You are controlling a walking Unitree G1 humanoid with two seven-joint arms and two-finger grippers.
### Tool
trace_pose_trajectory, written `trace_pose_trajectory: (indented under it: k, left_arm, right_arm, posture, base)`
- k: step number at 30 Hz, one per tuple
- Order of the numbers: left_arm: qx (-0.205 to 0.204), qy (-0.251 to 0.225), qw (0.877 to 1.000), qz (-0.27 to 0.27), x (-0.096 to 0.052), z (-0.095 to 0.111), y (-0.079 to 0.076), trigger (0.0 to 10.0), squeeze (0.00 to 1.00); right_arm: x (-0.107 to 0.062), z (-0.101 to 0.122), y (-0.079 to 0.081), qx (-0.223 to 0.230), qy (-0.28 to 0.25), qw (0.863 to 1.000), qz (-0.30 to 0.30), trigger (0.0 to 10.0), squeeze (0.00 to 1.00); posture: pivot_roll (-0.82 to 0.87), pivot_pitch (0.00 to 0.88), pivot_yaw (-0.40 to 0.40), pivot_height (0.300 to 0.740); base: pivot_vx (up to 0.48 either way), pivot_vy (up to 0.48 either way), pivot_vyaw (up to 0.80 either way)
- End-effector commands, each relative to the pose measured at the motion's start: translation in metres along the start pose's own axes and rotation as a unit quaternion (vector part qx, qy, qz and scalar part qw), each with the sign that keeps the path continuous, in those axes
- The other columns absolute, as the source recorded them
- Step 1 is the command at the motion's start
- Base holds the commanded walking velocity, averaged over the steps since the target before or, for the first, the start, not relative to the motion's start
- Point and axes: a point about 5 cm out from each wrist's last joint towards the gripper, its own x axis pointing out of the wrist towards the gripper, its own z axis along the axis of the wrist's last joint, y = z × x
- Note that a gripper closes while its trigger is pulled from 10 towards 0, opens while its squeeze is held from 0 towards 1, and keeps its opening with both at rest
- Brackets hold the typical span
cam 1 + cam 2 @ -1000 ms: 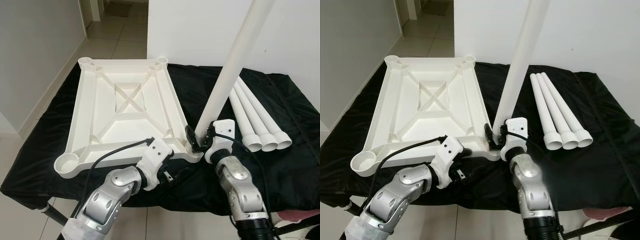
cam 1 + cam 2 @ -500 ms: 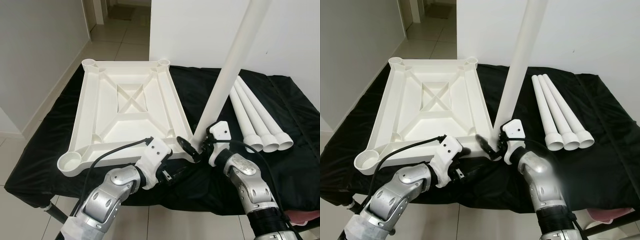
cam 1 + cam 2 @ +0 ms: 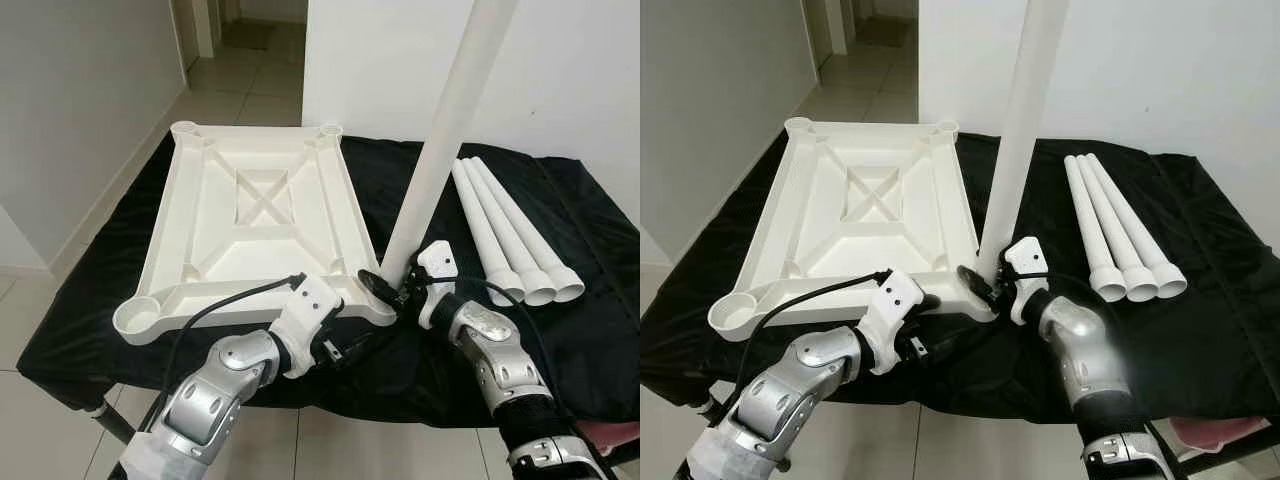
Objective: Building children table
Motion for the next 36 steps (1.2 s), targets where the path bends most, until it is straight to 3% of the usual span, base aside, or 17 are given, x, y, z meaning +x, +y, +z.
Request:
trace_pose_trajectory:
  k: [1, 12, 17, 28, 31, 32, 36]
  left_arm:
    - [0.001, 0.005, 1.0, -0.005, 0.002, -0.003, -0.003, 10.0, 0.0]
    - [-0.005, 0.01, 1.0, -0.007, -0.001, -0.005, -0.005, 10.0, 0.0]
    - [-0.008, 0.011, 1.0, -0.008, -0.002, -0.005, -0.006, 10.0, 0.0]
    - [-0.002, 0.011, 1.0, 0.005, -0.004, -0.003, 0.003, 10.0, 0.0]
    - [-0.006, 0.011, 1.0, 0.017, -0.007, -0.004, 0.006, 10.0, 0.0]
    - [-0.006, 0.011, 1.0, 0.024, -0.007, -0.005, 0.007, 10.0, 0.0]
    - [-0.006, 0.009, 0.999, 0.032, -0.007, -0.004, 0.01, 10.0, 0.0]
  right_arm:
    - [-0.003, -0.004, -0.002, 0.002, 0.01, 1.0, -0.011, 10.0, 0.0]
    - [-0.007, -0.008, 0.009, 0.048, 0.005, 0.997, -0.067, 10.0, 0.0]
    - [-0.006, -0.01, 0.014, 0.13, -0.008, 0.988, -0.085, 10.0, 0.0]
    - [-0.003, -0.003, 0.016, 0.085, -0.003, 0.991, -0.101, 10.0, 0.0]
    - [0.0, -0.003, 0.021, 0.093, 0.009, 0.984, -0.153, 10.0, 0.0]
    - [0.001, -0.006, 0.023, 0.108, 0.02, 0.975, -0.195, 10.0, 0.0]
    - [0.003, -0.011, 0.029, 0.117, 0.038, 0.962, -0.244, 10.0, 0.0]
  posture:
    - [0.01, 0.01, -0.045, 0.74]
    - [0.01, 0.032, -0.042, 0.74]
    - [0.0, 0.045, -0.025, 0.74]
    - [0.0, 0.056, -0.028, 0.74]
    - [0.01, 0.058, -0.04, 0.74]
    - [0.01, 0.057, -0.047, 0.74]
    - [0.02, 0.06, -0.053, 0.74]
  base:
    - [0.0, 0.0, 0.0]
    - [0.0, 0.0, 0.0]
    - [0.0, 0.0, 0.0]
    - [0.0, 0.0, 0.0]
    - [0.0, 0.0, 0.0]
    - [0.0, 0.0, 0.0]
    - [0.0, 0.0, 0.0]
